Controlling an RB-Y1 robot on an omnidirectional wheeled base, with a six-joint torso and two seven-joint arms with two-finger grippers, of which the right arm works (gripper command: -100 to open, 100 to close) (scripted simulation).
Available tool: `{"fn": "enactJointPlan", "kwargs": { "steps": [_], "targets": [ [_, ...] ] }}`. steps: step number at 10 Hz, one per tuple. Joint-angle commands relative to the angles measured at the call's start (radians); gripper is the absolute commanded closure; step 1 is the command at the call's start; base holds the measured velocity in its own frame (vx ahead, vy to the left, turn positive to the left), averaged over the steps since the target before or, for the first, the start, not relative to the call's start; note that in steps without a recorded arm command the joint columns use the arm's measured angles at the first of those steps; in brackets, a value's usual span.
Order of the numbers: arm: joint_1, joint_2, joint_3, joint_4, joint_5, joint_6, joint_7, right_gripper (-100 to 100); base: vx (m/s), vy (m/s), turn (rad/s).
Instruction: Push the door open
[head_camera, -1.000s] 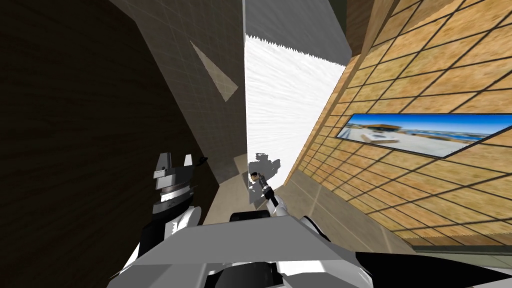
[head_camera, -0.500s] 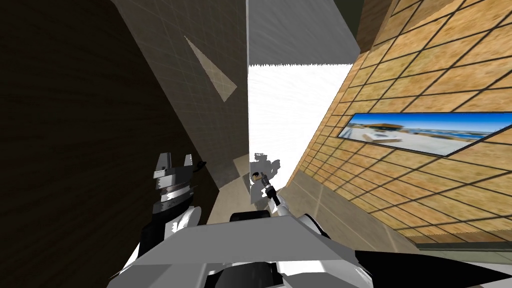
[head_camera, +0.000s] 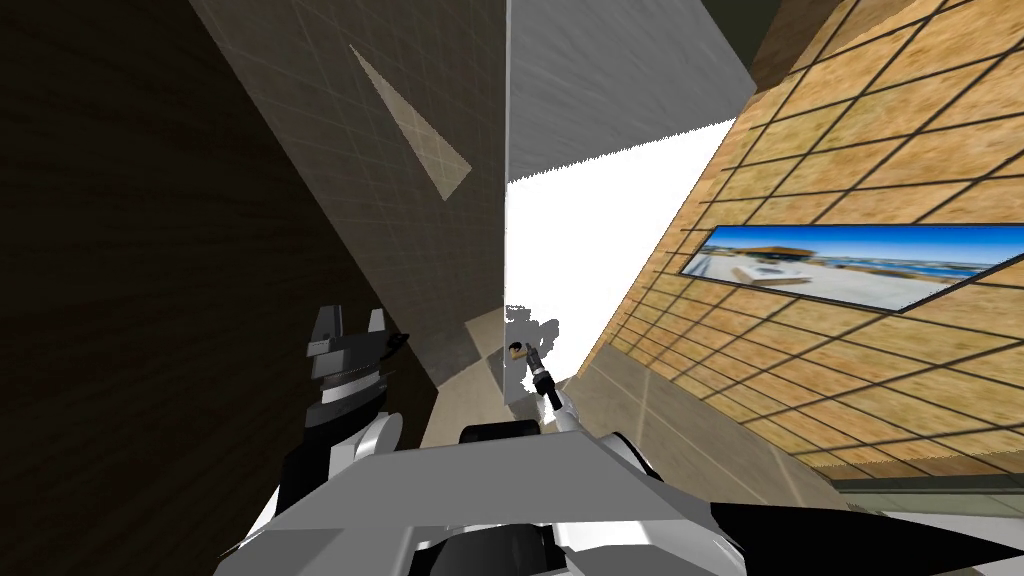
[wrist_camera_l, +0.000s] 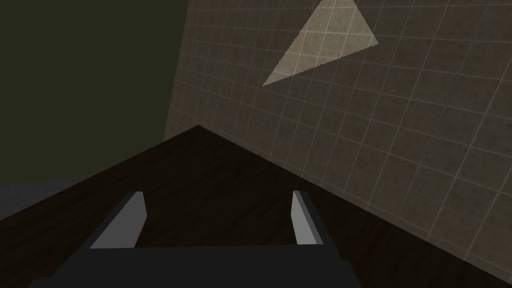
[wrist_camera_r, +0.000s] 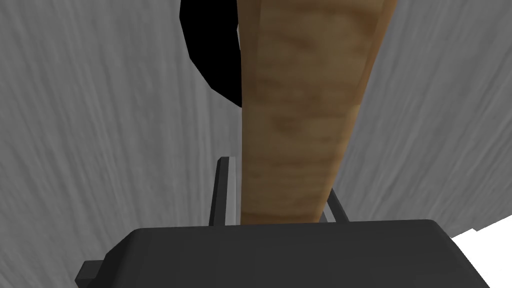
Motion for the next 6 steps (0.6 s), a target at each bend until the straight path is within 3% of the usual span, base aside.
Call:
{"fn": "enactJointPlan", "kwargs": {
  "steps": [1, 6],
  "targets": [
    [-0.005, 0.000, -0.025, -0.003, -0.016, 0.001, 0.016, 100, 0.136, 0.138, -0.071],
    [-0.005, 0.020, -0.070, -0.005, -0.045, 0.009, 0.047, 100, 0.129, 0.112, -0.062]
  ]
}}
